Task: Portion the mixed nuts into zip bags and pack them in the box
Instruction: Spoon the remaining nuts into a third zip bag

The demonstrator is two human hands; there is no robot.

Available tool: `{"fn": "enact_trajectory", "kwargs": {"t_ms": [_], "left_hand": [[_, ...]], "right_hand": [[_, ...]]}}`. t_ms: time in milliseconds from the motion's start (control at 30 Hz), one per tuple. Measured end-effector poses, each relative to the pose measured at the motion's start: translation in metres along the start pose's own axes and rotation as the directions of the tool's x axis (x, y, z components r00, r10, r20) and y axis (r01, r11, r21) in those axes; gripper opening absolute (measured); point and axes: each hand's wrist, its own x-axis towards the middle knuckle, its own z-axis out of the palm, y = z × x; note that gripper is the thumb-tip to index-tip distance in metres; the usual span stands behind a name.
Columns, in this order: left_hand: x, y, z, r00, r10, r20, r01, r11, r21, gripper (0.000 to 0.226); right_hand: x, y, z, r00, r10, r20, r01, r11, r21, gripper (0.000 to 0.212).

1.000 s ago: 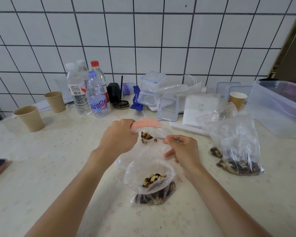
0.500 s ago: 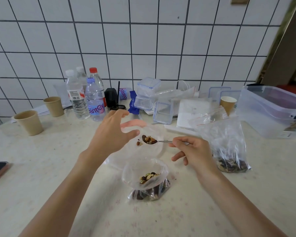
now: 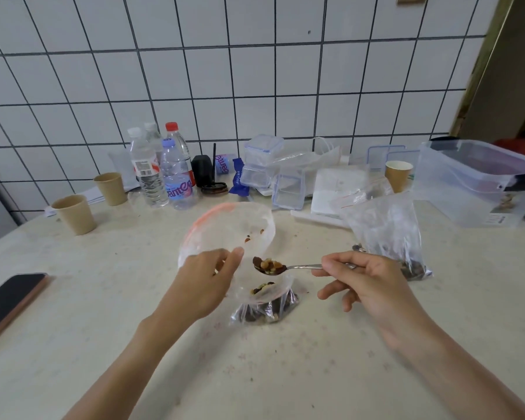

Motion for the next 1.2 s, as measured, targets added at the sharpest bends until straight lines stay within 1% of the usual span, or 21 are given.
{"fn": "enact_trajectory", "kwargs": {"t_ms": [100,167,200,233,300,367,400,433,500,567,600,633,667,700,767,800,867,933,1000,1100,1200], "left_hand": [[-0.010,0.000,0.010,0.999,-0.036,0.025,0.040,0.988,-0.147,0.047],[-0.012,0.002,0.012,0.999,-0.036,0.010,0.037,0.976,-0.214,0.036],[-0.014,0.003,0.012,0.999,-0.042,0.007,0.043,0.966,-0.255,0.032],[-0.015,0.005,0.011,0.999,-0.050,0.006,0.050,0.955,-0.292,0.029],[-0.016,0.007,0.009,0.999,-0.049,0.008,0.049,0.940,-0.339,0.025],[-0.016,0.007,0.006,0.999,-0.038,0.000,0.036,0.940,-0.339,0.024],[-0.016,0.007,0.005,0.999,-0.032,-0.007,0.028,0.944,-0.328,0.023],[-0.016,0.007,0.004,0.999,-0.028,-0.016,0.021,0.948,-0.317,0.023],[-0.015,0.006,0.002,0.999,-0.025,-0.032,0.014,0.954,-0.298,0.022],[-0.013,0.004,0.002,0.999,-0.027,-0.041,0.014,0.961,-0.277,0.022],[-0.012,0.003,0.003,0.999,-0.029,-0.046,0.016,0.964,-0.266,0.022],[-0.011,0.001,0.004,0.998,-0.028,-0.051,0.014,0.967,-0.254,0.022],[-0.010,-0.001,0.005,0.998,-0.026,-0.054,0.012,0.970,-0.243,0.023],[-0.009,-0.003,0.005,0.998,-0.023,-0.054,0.009,0.972,-0.235,0.023],[-0.009,-0.006,0.005,0.998,-0.015,-0.060,0.001,0.974,-0.226,0.024],[-0.009,-0.008,0.004,0.998,-0.014,-0.069,-0.002,0.975,-0.223,0.026],[-0.007,-0.009,0.001,0.994,-0.020,-0.103,-0.003,0.976,-0.218,0.030],[-0.002,-0.010,-0.005,0.990,-0.020,-0.137,-0.008,0.979,-0.205,0.030],[0.005,-0.011,-0.011,0.988,-0.001,-0.155,-0.027,0.984,-0.178,0.024],[0.019,-0.013,-0.017,0.987,0.025,-0.160,-0.051,0.986,-0.159,0.009],[0.035,-0.018,-0.018,0.975,0.043,-0.217,-0.073,0.989,-0.128,0.008]], "right_hand": [[-0.006,0.004,0.006,0.999,-0.051,0.014,0.053,0.994,-0.101,0.006],[-0.008,0.006,0.008,0.985,-0.171,0.005,0.165,0.945,-0.281,0.006],[-0.010,0.006,0.009,0.962,-0.274,0.013,0.256,0.879,-0.402,0.007],[-0.012,0.005,0.007,0.911,-0.410,0.053,0.373,0.758,-0.535,0.006],[-0.015,0.001,0.003,0.714,-0.643,0.277,0.602,0.361,-0.712,0.007],[-0.017,-0.002,-0.002,0.503,-0.657,0.561,0.713,-0.051,-0.699,0.022],[-0.017,-0.003,-0.005,0.432,-0.617,0.658,0.723,-0.199,-0.662,0.027],[-0.018,-0.005,-0.008,0.384,-0.589,0.712,0.719,-0.293,-0.630,0.029],[-0.018,-0.009,-0.013,0.330,-0.589,0.737,0.709,-0.361,-0.606,0.029],[-0.018,-0.012,-0.015,0.313,-0.624,0.716,0.718,-0.338,-0.609,0.028],[-0.017,-0.014,-0.014,0.332,-0.651,0.683,0.732,-0.280,-0.622,0.024],[-0.016,-0.014,-0.014,0.384,-0.673,0.633,0.747,-0.176,-0.641,0.015],[-0.015,-0.015,-0.013,0.469,-0.692,0.549,0.751,-0.015,-0.660,0.006],[-0.014,-0.014,-0.012,0.580,-0.686,0.438,0.721,0.183,-0.668,0.013],[-0.010,-0.011,-0.010,0.792,-0.568,0.223,0.576,0.576,-0.581,0.011],[-0.007,-0.009,-0.008,0.859,-0.490,0.148,0.495,0.722,-0.484,0.007],[0.002,-0.004,-0.006,0.925,-0.375,0.068,0.378,0.884,-0.275,0.011],[0.012,-0.002,-0.002,0.961,-0.275,0.037,0.278,0.952,-0.128,0.009],[0.024,0.002,0.004,0.981,-0.195,0.013,0.195,0.980,-0.026,0.006],[0.045,0.008,0.017,0.988,-0.152,-0.024,0.153,0.988,0.016,0.007],[0.066,0.012,0.033,0.977,-0.202,-0.074,0.202,0.979,-0.009,0.006]]}}
